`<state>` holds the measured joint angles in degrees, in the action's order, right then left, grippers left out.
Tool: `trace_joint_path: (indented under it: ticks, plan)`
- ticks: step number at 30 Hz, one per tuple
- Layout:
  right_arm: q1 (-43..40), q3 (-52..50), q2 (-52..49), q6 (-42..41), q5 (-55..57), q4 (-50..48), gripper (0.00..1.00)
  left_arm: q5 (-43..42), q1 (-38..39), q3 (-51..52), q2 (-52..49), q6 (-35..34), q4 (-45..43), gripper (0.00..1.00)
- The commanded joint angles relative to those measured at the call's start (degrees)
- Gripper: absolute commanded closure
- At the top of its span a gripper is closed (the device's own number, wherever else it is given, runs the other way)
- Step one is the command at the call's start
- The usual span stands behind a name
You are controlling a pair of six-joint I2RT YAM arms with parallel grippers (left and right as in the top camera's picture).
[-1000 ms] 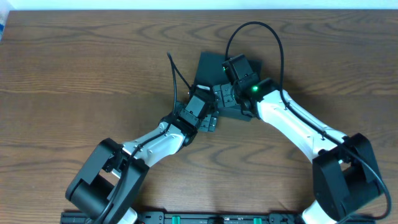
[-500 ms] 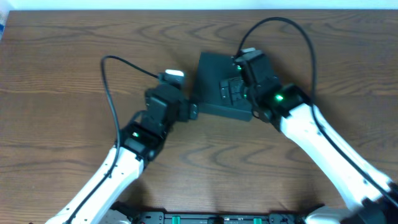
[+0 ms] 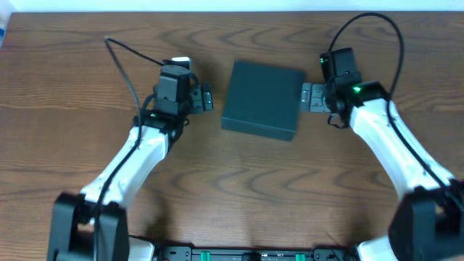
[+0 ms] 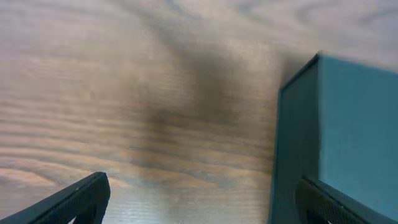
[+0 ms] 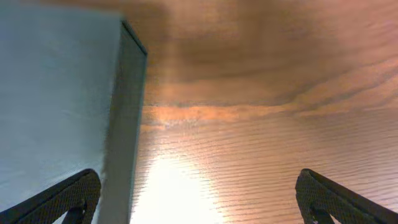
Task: Pack container
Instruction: 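Grip the box's left and right sides with both grippers and square it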
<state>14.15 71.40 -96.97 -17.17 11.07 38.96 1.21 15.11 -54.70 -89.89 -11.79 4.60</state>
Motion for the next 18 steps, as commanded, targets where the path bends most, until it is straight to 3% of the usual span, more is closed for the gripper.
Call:
trace_joint_path:
  ticks: [1, 15, 18]
  plan:
    - [-0.26, -0.31, -4.17, -1.64, 0.31, -1.14, 0.01, -1.11, 0.02, -0.98, -3.67, -0.09, -0.90, 0.05]
    - [-1.75, -0.31, -9.25, -2.51, 0.13, -6.78, 0.01, -3.85, 2.27, -0.96, -9.81, -1.14, -2.47, 0.05]
    - [-1.75, -0.31, -10.19, -2.54, -4.13, -7.26, 0.01, -3.85, 3.34, -0.96, -9.81, -2.75, -1.60, 0.05]
